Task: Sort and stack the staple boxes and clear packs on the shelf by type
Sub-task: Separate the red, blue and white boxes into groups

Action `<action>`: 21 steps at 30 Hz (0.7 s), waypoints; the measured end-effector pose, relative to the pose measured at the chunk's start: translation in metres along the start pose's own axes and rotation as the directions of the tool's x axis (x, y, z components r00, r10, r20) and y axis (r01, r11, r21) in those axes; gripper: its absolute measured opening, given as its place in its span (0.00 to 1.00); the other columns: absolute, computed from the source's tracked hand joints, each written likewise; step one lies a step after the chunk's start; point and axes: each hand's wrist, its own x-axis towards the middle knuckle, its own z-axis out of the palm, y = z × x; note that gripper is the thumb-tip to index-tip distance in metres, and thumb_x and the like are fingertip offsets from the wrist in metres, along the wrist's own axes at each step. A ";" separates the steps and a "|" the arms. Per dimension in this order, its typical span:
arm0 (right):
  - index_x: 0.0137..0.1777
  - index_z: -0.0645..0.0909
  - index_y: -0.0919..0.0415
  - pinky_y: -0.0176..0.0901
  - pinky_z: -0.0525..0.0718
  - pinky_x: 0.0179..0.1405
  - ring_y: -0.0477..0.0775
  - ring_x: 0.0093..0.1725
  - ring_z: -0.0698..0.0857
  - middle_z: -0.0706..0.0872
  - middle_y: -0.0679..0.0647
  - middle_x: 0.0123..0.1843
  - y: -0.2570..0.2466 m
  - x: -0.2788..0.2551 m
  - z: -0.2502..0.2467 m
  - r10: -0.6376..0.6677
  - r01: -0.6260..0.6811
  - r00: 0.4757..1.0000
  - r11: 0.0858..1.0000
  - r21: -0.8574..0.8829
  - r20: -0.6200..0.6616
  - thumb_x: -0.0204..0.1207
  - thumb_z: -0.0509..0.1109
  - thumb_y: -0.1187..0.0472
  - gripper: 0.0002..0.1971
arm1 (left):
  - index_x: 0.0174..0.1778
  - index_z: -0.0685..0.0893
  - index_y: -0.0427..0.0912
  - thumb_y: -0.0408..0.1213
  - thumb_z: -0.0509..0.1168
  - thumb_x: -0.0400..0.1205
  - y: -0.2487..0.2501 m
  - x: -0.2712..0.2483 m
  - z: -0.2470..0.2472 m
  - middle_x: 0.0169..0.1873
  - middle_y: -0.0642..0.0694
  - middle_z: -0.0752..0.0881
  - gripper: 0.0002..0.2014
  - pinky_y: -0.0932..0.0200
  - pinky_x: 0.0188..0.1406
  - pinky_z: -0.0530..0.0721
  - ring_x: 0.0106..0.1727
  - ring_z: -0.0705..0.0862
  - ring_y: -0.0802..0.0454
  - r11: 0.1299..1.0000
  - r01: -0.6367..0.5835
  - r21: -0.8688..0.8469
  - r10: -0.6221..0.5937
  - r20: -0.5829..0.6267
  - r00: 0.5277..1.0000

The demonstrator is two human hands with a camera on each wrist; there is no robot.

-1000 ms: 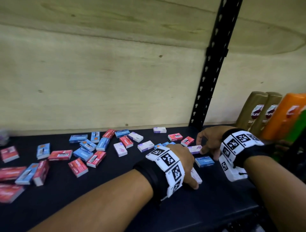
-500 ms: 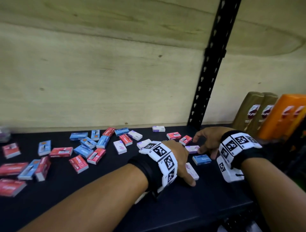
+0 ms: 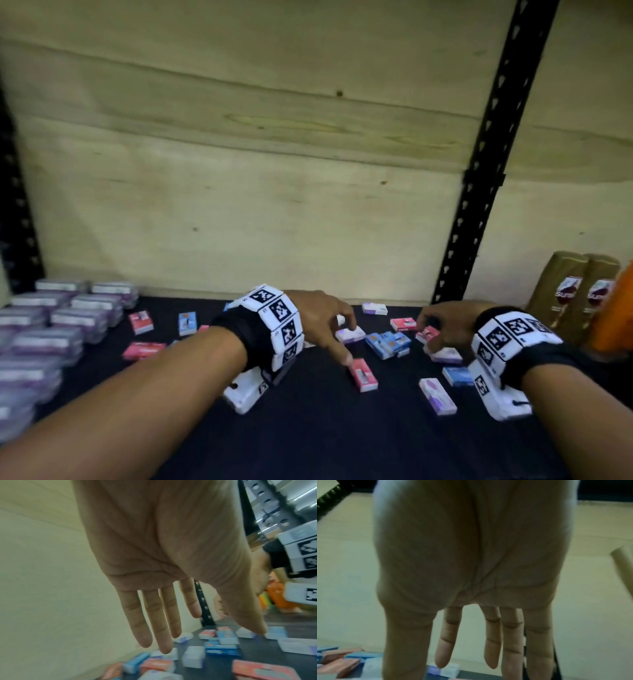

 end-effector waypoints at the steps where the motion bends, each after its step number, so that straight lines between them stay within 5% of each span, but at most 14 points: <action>1: 0.60 0.78 0.44 0.36 0.77 0.44 0.45 0.46 0.81 0.83 0.45 0.52 -0.012 0.003 -0.003 -0.027 0.028 1.000 0.999 0.020 -0.013 0.71 0.79 0.47 0.20 | 0.67 0.77 0.58 0.60 0.74 0.72 -0.015 -0.014 -0.006 0.60 0.54 0.85 0.29 0.59 0.55 0.76 0.47 0.81 0.57 0.999 0.050 0.004 -0.050 -0.009 0.999; 3: 0.57 0.77 0.43 0.34 0.76 0.36 0.41 0.37 0.79 0.83 0.42 0.44 -0.031 0.008 -0.010 -0.070 0.072 0.997 0.997 0.041 -0.036 0.72 0.79 0.49 0.17 | 0.66 0.78 0.57 0.60 0.74 0.72 -0.043 -0.038 -0.019 0.59 0.55 0.85 0.27 0.60 0.53 0.74 0.50 0.81 0.55 0.989 0.144 0.024 -0.143 -0.032 0.989; 5: 0.57 0.78 0.43 0.37 0.79 0.42 0.42 0.40 0.82 0.80 0.40 0.38 -0.057 0.015 -0.017 -0.118 0.118 0.991 0.993 0.004 -0.059 0.73 0.77 0.47 0.16 | 0.64 0.80 0.55 0.58 0.74 0.73 -0.073 -0.066 -0.029 0.60 0.55 0.84 0.25 0.60 0.55 0.75 0.52 0.81 0.55 0.967 0.253 0.035 -0.251 -0.055 0.966; 7: 0.64 0.79 0.45 0.41 0.80 0.58 0.49 0.57 0.84 0.79 0.40 0.44 -0.087 0.021 -0.025 -0.186 0.185 0.981 0.983 -0.013 -0.057 0.74 0.76 0.46 0.19 | 0.62 0.83 0.55 0.58 0.74 0.73 -0.101 -0.090 -0.035 0.58 0.54 0.85 0.23 0.57 0.59 0.79 0.54 0.83 0.54 0.934 0.353 0.050 -0.349 -0.074 0.934; 9: 0.67 0.78 0.45 0.43 0.76 0.63 0.53 0.68 0.80 0.78 0.45 0.58 -0.121 0.023 -0.034 -0.247 0.245 0.967 0.968 -0.048 -0.054 0.76 0.74 0.46 0.21 | 0.60 0.84 0.54 0.57 0.75 0.73 -0.125 -0.110 -0.036 0.56 0.54 0.86 0.22 0.56 0.59 0.81 0.54 0.83 0.54 0.899 0.434 0.058 -0.430 -0.076 0.900; 12: 0.68 0.78 0.45 0.43 0.75 0.62 0.54 0.69 0.79 0.77 0.50 0.71 -0.169 0.031 -0.042 -0.354 0.349 0.934 0.933 -0.091 -0.046 0.77 0.74 0.47 0.20 | 0.57 0.86 0.52 0.54 0.76 0.73 -0.149 -0.134 -0.033 0.47 0.57 0.85 0.19 0.60 0.54 0.81 0.50 0.83 0.56 0.859 0.510 0.049 -0.505 -0.093 0.858; 16: 0.67 0.79 0.45 0.49 0.79 0.64 0.55 0.64 0.81 0.79 0.49 0.69 -0.232 0.044 -0.045 -0.465 0.459 0.885 0.880 -0.123 -0.028 0.77 0.74 0.47 0.19 | 0.56 0.86 0.52 0.53 0.76 0.74 -0.175 -0.152 -0.025 0.46 0.57 0.86 0.17 0.60 0.50 0.81 0.46 0.83 0.57 0.829 0.559 0.019 -0.556 -0.081 0.827; 19: 0.68 0.79 0.47 0.49 0.80 0.64 0.55 0.63 0.83 0.79 0.48 0.68 -0.267 0.057 -0.045 -0.504 0.498 0.864 0.856 -0.140 -0.007 0.78 0.73 0.48 0.20 | 0.58 0.85 0.52 0.53 0.74 0.75 -0.184 -0.151 -0.022 0.50 0.55 0.87 0.17 0.65 0.36 0.78 0.32 0.80 0.63 0.818 0.575 0.012 -0.572 -0.077 0.816; 21: 0.69 0.79 0.49 0.50 0.81 0.64 0.55 0.62 0.83 0.81 0.49 0.68 -0.284 0.070 -0.044 -0.509 0.504 0.861 0.849 -0.161 0.009 0.78 0.73 0.48 0.21 | 0.59 0.85 0.52 0.53 0.74 0.76 -0.189 -0.145 -0.020 0.50 0.55 0.86 0.18 0.63 0.39 0.80 0.35 0.82 0.62 0.814 0.580 0.016 -0.578 -0.073 0.813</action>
